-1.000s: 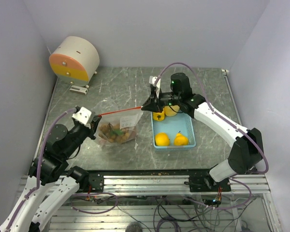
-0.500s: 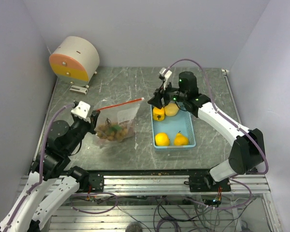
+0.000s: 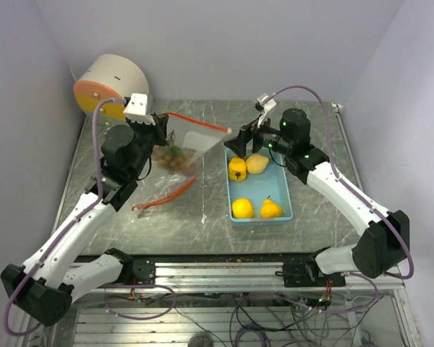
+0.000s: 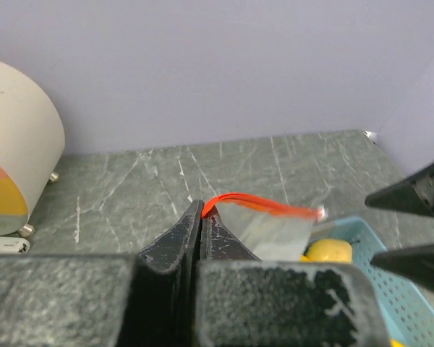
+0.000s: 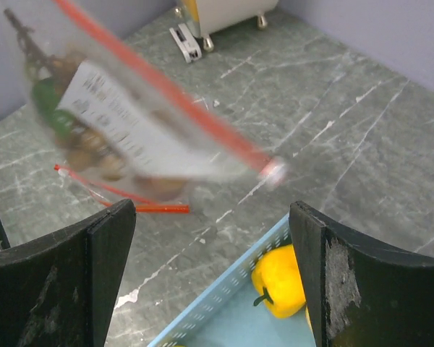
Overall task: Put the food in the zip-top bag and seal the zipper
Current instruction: Zip the zipper food storage bag at the center of the board, then place the zipper food storage bag at the center of the board, then pick up the zipper food storage bag at the center of the board.
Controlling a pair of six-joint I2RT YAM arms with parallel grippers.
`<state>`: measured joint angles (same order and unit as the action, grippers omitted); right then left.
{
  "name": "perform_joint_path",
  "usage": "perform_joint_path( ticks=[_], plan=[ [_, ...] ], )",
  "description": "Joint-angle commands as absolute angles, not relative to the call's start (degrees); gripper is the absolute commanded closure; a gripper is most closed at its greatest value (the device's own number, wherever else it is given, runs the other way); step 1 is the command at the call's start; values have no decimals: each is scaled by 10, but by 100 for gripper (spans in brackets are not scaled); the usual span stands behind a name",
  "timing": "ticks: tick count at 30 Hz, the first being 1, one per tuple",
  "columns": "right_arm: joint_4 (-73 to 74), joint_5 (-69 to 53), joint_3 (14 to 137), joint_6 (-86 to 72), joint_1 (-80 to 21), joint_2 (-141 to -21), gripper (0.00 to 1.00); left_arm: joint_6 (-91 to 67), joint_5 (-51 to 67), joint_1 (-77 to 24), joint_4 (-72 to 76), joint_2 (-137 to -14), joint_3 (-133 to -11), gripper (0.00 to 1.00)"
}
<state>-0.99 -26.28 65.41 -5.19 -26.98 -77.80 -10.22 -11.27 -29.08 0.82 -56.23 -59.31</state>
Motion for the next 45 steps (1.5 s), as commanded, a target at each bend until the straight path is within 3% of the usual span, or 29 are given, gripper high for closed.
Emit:
perform_joint_path(
  ticks=[1,4,6,11,13,14,22,28,45],
  plan=[
    [-20,-251,633,-66,-270,-797,13,-130,-184,-290,137,-587,-584,93],
    [-28,-265,627,-71,-271,-804,13,-137,-202,-290,157,-592,-548,85],
    [-26,-269,629,-68,-278,-812,13,-136,-202,-290,145,-584,-532,60],
    [15,-213,666,-34,-360,-853,9,-133,-244,-290,42,-532,-544,17],
    [16,-196,677,-35,-396,-873,8,-127,-255,-290,-13,-506,-559,3],
    [12,-193,681,-40,-412,-887,7,-124,-252,-289,-38,-490,-564,1],
    [5,-200,713,6,-520,-992,8,-135,-229,-289,-218,-395,-583,0],
    [20,-155,768,104,-581,-1096,3,-149,-265,-289,-244,-316,-559,0],
    [-34,-9,870,180,-598,-1255,0,-158,-256,-289,-281,-275,-563,0]
  ],
)
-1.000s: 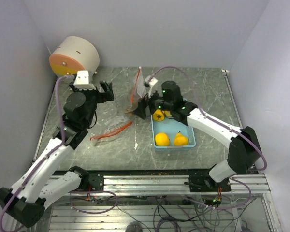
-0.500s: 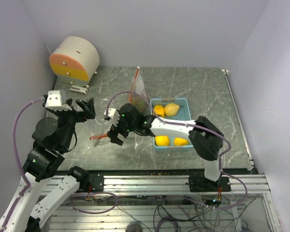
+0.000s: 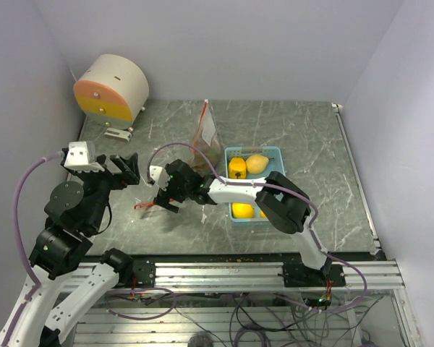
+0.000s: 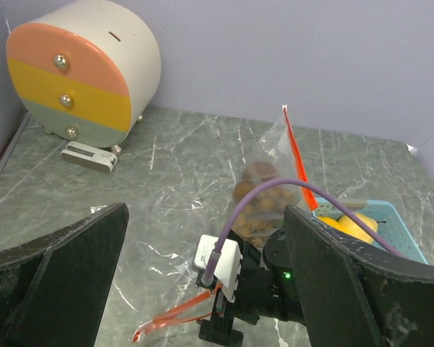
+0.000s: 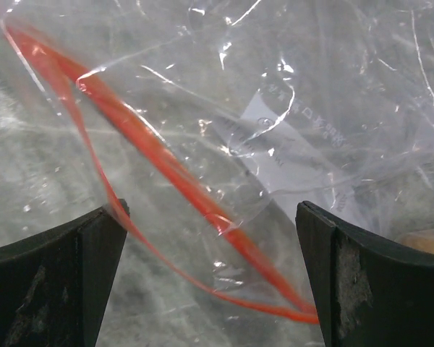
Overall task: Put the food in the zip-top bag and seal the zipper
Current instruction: Pick up the zipper food storage bag at the center of the board.
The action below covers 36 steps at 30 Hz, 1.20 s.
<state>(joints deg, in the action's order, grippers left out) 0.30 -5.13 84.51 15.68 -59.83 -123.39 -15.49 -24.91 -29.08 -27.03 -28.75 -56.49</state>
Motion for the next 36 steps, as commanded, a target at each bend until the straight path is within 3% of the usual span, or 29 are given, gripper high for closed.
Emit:
perform_joint_path(
  ticks=[1,5,8,10,13,15,23,29,36],
  plan=[
    [-43,-5,869,180,-598,-1260,0,-158,-257,-289,-283,-272,-564,0],
    [-82,11,863,176,-597,-1274,3,-155,-257,-289,-291,-268,-567,0],
    [-90,18,868,173,-596,-1287,14,-157,-258,-289,-296,-263,-569,1],
    [-91,17,870,168,-595,-1290,32,-158,-257,-289,-299,-258,-568,1],
    [-96,12,864,154,-591,-1283,82,-158,-258,-289,-303,-254,-567,1],
    [-103,8,855,140,-587,-1273,99,-159,-258,-289,-305,-253,-567,1],
    [-92,-64,834,-35,-528,-1181,100,-163,-221,-289,-307,-249,-564,2],
    [-161,-199,759,-246,-456,-1051,100,-175,-192,-289,-303,-248,-545,9],
    [-194,-241,706,-344,-448,-964,100,-195,-135,-289,-270,-281,-516,16]
  ],
)
